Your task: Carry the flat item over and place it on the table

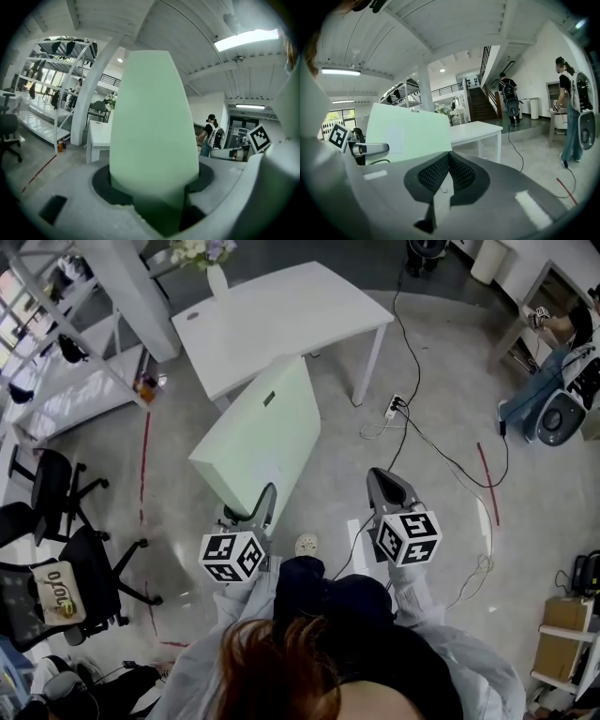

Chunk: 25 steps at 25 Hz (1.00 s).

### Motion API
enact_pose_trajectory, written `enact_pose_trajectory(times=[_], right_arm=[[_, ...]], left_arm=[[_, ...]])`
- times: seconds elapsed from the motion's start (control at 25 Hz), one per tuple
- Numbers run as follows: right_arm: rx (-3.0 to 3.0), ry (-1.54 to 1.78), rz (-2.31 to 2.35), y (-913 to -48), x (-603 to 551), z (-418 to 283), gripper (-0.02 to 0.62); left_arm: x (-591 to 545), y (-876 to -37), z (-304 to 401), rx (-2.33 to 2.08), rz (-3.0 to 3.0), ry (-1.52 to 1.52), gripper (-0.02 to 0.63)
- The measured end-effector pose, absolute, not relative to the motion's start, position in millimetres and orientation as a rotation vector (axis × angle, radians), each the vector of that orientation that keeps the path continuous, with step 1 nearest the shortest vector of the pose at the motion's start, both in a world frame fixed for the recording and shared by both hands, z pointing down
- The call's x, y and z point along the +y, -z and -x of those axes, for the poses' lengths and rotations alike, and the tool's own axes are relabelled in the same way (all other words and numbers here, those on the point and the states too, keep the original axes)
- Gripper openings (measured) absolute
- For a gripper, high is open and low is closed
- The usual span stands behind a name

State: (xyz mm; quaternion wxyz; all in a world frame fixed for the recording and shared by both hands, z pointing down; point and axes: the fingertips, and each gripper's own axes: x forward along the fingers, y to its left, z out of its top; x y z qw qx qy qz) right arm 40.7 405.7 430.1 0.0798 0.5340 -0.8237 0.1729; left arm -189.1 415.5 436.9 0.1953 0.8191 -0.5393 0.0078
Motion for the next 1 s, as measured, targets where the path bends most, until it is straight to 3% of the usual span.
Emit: enact_pose_trajectory(times=[0.52, 1.0], right_arm=[[-2.431, -0.554, -1.617, -442.3, 319.4, -3.3, 0.012], [-2.385, -0.607, -1.589, -449.0, 311.0, 13.8, 0.012]], left_arm=[[321.9, -441.7, 220.3, -1.464, -2.338, -0.053, 0.265], [312.4, -442.4, 230.9, -1.418, -2.302, -0.026, 0.265]])
